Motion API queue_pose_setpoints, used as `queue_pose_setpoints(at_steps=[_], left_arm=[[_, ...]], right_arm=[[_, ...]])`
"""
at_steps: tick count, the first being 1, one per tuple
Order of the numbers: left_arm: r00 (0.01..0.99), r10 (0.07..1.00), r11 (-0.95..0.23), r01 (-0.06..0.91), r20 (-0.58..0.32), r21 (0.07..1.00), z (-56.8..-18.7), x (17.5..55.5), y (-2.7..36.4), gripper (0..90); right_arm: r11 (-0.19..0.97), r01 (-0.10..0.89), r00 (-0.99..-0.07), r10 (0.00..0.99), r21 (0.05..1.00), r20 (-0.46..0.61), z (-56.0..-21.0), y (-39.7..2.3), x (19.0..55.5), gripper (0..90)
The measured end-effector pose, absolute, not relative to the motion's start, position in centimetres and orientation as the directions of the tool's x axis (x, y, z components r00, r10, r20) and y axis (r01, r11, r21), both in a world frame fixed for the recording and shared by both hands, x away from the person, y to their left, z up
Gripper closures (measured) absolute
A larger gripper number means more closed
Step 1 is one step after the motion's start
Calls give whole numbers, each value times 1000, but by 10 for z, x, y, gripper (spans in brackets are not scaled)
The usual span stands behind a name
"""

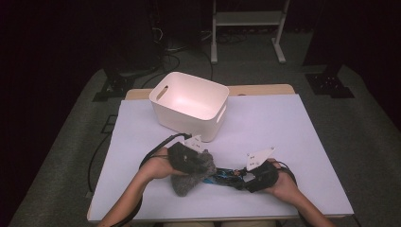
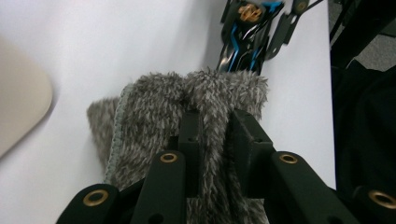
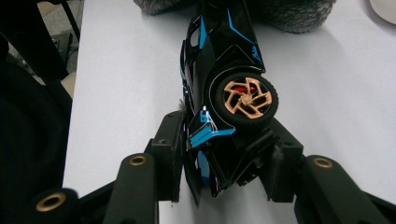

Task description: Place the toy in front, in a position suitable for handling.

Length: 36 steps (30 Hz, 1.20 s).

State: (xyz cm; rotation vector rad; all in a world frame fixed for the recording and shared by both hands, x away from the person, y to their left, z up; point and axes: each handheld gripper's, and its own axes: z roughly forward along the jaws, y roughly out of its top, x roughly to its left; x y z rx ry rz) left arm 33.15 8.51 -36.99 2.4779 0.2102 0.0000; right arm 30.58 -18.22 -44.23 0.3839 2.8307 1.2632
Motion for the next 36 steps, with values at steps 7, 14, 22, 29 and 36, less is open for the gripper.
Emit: queue_pose_setpoints(at_steps=[7, 14, 22, 29, 36], left_arm=[[996, 74, -787, 91, -53, 610, -372, 329, 49, 746], [995, 82, -786, 102, -60, 610, -373, 333, 54, 744], [985, 155, -767, 170, -78, 619, -372, 338, 90, 743], [973, 213, -767, 225, -91, 601, -372, 349, 106, 742], [976, 192, -765, 215, -103, 608, -375, 353, 91, 742]], right_arm=[[648, 204, -971, 227, 733, 70, -443, -181, 305, 551], [648, 201, -972, 224, 735, 69, -443, -181, 305, 552], [660, 187, -975, 217, 728, 53, -441, -180, 307, 548], [675, 161, -982, 182, 720, 50, -440, -177, 323, 529], [677, 169, -981, 188, 716, 53, -440, -171, 330, 524]])
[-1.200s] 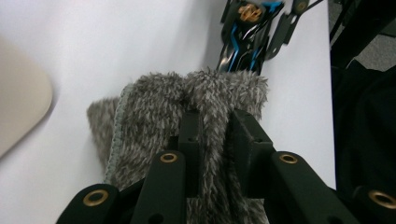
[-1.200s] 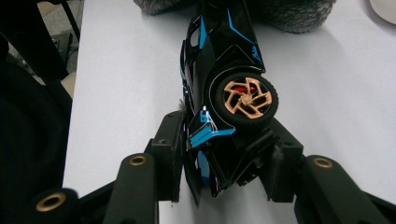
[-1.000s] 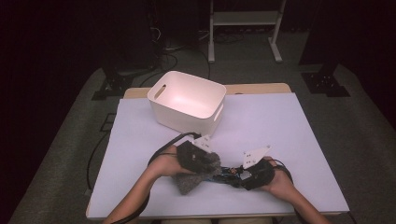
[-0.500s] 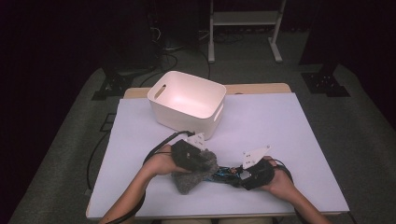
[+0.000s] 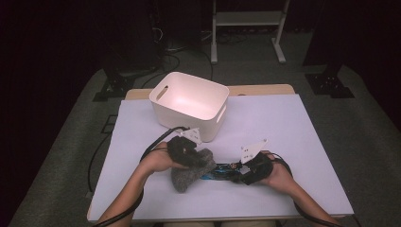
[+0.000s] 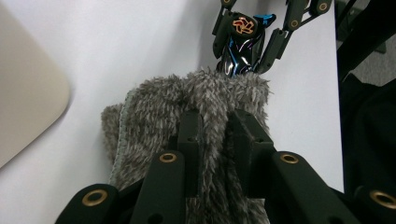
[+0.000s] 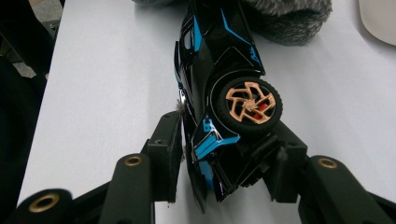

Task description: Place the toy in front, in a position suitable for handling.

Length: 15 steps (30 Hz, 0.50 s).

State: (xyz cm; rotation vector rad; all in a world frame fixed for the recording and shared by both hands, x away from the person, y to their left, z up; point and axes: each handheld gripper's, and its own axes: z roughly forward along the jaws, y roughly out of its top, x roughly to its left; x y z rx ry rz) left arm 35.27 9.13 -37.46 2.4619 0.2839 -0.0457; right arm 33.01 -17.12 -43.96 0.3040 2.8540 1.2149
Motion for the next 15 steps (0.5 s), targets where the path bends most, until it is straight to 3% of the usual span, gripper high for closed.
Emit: queue_pose_setpoints(at_steps=[4, 6, 15], left_arm=[[977, 186, -766, 213, -108, 607, -376, 348, 93, 742], [977, 182, -762, 209, -107, 613, -377, 344, 95, 741], [982, 141, -765, 189, -127, 615, -383, 328, 98, 724]], right_arm=[[663, 218, -971, 217, 716, 95, -438, -173, 329, 506], [658, 255, -966, 211, 709, 151, -436, -173, 329, 416], [653, 279, -960, 218, 704, 177, -429, -168, 321, 265]])
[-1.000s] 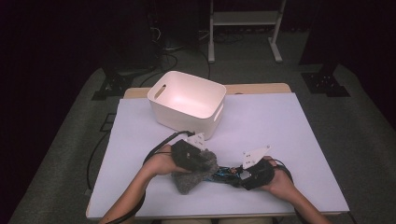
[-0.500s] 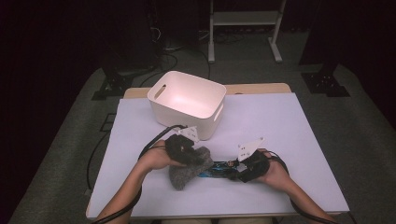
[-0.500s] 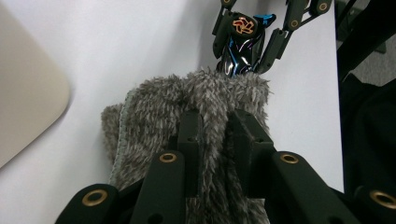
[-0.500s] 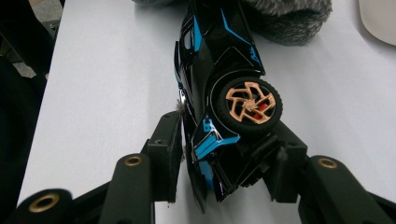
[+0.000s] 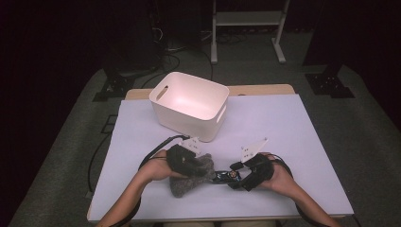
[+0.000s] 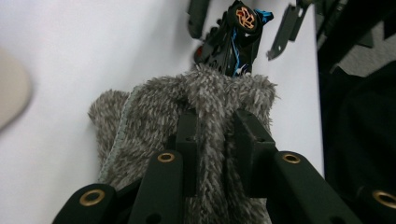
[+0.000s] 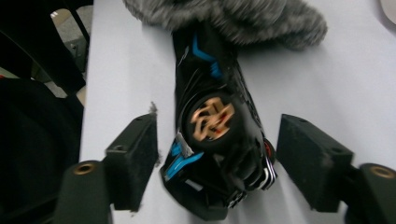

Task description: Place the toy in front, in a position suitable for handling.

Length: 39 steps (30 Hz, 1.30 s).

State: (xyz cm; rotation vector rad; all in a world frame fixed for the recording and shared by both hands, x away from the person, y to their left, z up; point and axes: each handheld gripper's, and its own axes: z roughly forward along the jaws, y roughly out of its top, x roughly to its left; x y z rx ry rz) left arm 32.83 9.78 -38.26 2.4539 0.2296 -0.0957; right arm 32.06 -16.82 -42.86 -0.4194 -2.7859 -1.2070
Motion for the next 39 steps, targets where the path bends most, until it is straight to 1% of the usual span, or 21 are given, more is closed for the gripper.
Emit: queue_pose_setpoints(at_steps=[3, 8, 14, 16, 18, 19, 20, 21, 22, 25, 28, 29, 33, 36, 39], left_arm=[[985, 123, -773, 174, -125, 610, -385, 322, 97, 717], [983, 113, -769, 177, -142, 615, -390, 316, 99, 718], [986, 75, -795, 150, -151, 588, -399, 306, 95, 717], [985, 70, -800, 150, -158, 581, -402, 303, 94, 718], [984, 69, -801, 153, -166, 579, -405, 302, 95, 721], [982, 73, -792, 163, -174, 589, -406, 303, 96, 721], [980, 78, -782, 174, -183, 599, -406, 304, 98, 723], [979, 79, -777, 178, -187, 604, -406, 305, 99, 725], [978, 82, -772, 184, -192, 608, -406, 306, 99, 728], [979, 84, -771, 182, -185, 611, -406, 308, 98, 739], [981, 97, -762, 183, -169, 621, -402, 313, 93, 758], [981, 100, -762, 182, -165, 621, -400, 316, 90, 761], [986, 88, -758, 157, -140, 633, -392, 326, 72, 765], [989, 54, -760, 130, -138, 637, -392, 329, 54, 767], [993, 17, -799, 83, -115, 596, -401, 329, 34, 766]], right_arm=[[645, 285, -957, 230, 709, 176, -426, -169, 319, 242], [650, 301, -952, 244, 698, 183, -429, -169, 314, 187], [697, 273, -961, 225, 663, 160, -442, -162, 305, 148], [712, 269, -963, 218, 649, 159, -448, -159, 303, 144], [728, 246, -969, 207, 640, 137, -452, -157, 300, 136], [726, 241, -970, 205, 644, 131, -452, -157, 299, 140], [725, 242, -969, 206, 644, 132, -452, -157, 299, 166], [721, 237, -971, 195, 651, 138, -452, -158, 299, 219], [715, 236, -971, 190, 658, 143, -452, -159, 298, 228], [711, 219, -975, 194, 669, 112, -452, -159, 296, 232], [721, 180, -977, 209, 669, 37, -449, -156, 296, 233], [729, 157, -980, 199, 667, 12, -449, -155, 298, 233], [730, 141, -980, 199, 669, -10, -448, -153, 305, 233], [716, 150, -979, 203, 682, 3, -450, -153, 308, 233], [714, 147, -979, 206, 685, -5, -453, -154, 307, 233]])
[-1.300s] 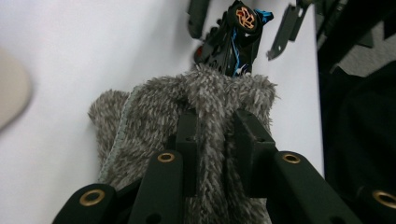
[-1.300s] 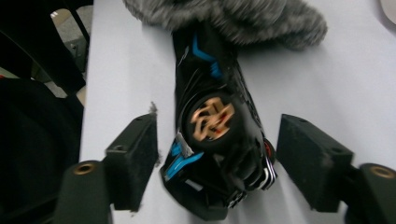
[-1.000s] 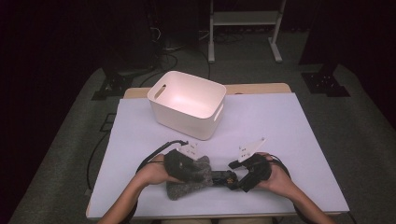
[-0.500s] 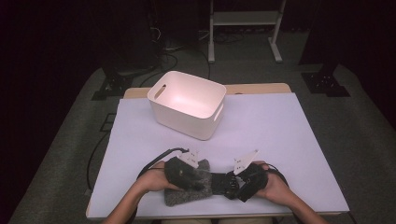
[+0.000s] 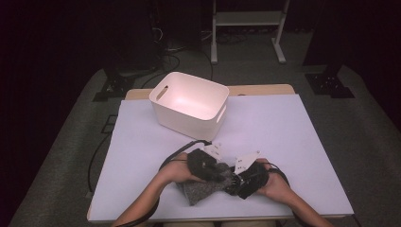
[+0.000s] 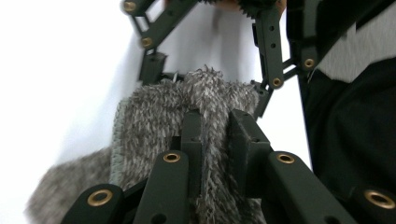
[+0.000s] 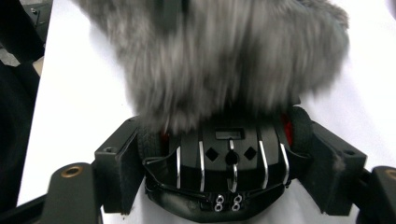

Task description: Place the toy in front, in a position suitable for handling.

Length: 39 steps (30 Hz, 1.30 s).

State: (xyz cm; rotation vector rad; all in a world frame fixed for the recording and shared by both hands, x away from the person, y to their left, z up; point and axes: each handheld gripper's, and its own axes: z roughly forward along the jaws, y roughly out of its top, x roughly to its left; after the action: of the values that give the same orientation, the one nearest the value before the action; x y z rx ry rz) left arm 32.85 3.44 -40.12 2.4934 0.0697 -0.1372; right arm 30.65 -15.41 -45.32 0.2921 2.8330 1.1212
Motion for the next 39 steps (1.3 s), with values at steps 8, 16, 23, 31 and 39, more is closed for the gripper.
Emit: queue_pose_setpoints(at_steps=[8, 16, 23, 31, 39], left_arm=[[994, 40, -799, 95, -105, 594, -403, 327, 54, 765], [984, 142, -783, 176, -105, 596, -403, 328, 109, 765], [976, 184, -769, 217, -117, 602, -403, 333, 124, 765], [987, 88, -764, 151, -132, 627, -403, 328, 86, 765], [994, -11, -792, 57, -106, 607, -403, 323, 41, 763]], right_arm=[[717, 138, -980, 199, 683, -11, -457, -156, 306, 234], [715, 140, -980, 199, 685, -8, -457, -156, 306, 234], [717, 136, -981, 194, 684, -9, -457, -156, 307, 234], [716, 138, -981, 193, 685, -4, -458, -156, 307, 234], [710, 135, -981, 194, 692, -7, -458, -157, 307, 234]])
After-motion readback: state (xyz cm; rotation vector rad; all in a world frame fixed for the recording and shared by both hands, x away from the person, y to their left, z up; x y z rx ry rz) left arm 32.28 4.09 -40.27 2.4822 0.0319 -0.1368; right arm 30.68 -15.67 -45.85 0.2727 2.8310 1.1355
